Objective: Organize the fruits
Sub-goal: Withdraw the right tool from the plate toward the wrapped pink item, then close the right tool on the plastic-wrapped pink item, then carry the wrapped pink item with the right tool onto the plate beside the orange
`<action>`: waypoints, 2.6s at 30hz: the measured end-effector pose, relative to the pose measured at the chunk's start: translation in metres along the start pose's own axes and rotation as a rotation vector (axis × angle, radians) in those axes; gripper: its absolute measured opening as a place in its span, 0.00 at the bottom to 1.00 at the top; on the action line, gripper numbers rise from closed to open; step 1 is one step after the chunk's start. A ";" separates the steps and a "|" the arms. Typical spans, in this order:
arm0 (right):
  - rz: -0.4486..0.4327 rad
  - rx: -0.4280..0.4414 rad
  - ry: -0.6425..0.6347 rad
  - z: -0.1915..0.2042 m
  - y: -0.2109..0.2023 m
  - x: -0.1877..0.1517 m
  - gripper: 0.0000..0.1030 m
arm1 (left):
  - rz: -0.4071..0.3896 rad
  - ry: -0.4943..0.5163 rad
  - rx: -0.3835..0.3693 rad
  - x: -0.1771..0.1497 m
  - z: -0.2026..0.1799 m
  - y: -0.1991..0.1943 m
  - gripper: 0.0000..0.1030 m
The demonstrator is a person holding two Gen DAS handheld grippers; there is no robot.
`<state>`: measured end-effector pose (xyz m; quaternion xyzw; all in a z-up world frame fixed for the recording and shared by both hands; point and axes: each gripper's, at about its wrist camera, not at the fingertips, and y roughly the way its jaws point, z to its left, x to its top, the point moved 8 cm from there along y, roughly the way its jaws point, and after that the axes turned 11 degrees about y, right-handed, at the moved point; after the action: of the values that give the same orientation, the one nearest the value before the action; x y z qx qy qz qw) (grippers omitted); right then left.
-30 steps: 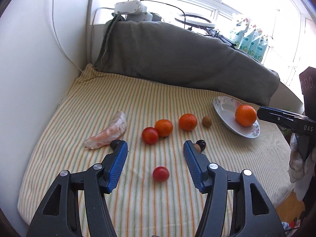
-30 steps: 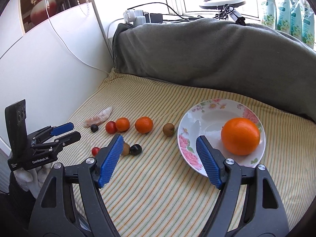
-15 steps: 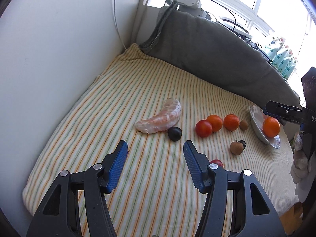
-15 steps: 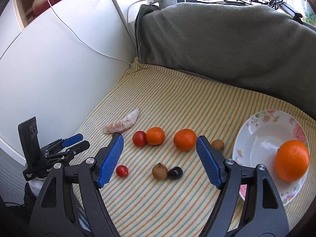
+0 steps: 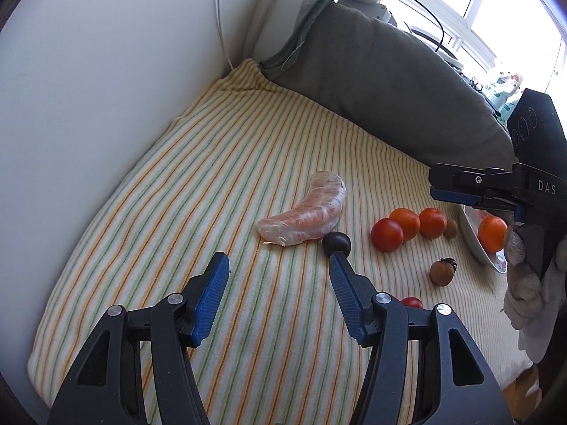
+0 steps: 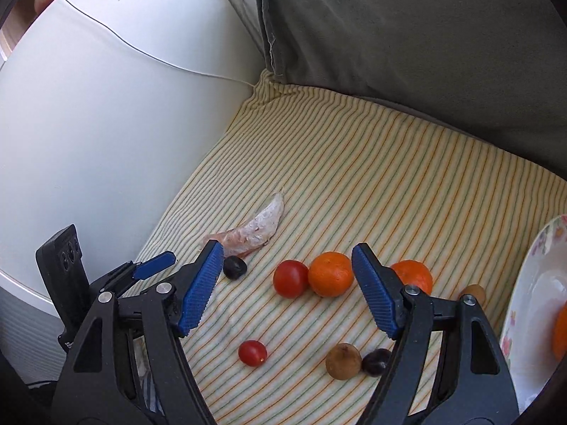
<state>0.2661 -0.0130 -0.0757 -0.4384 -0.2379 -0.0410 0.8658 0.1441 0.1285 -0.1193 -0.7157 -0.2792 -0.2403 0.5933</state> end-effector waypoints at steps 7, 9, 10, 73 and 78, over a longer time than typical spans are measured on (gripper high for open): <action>0.097 0.035 0.056 0.009 0.052 0.010 0.63 | 0.033 0.001 -0.018 0.003 0.006 0.015 0.57; 0.126 0.042 0.079 0.011 0.064 0.012 0.58 | 0.042 -0.001 -0.028 0.004 0.007 0.018 0.55; 0.141 0.046 0.089 0.011 0.070 0.013 0.56 | 0.044 -0.002 -0.031 0.004 0.007 0.019 0.55; 0.047 0.094 0.159 -0.020 0.005 0.019 0.31 | -0.046 0.127 -0.098 0.051 -0.078 0.002 0.32; 0.014 0.088 0.178 -0.041 -0.023 0.017 0.31 | -0.054 0.157 -0.125 0.058 -0.107 0.006 0.32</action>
<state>0.2903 -0.0567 -0.0712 -0.3961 -0.1584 -0.0632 0.9022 0.1892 0.0294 -0.0657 -0.7225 -0.2355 -0.3287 0.5608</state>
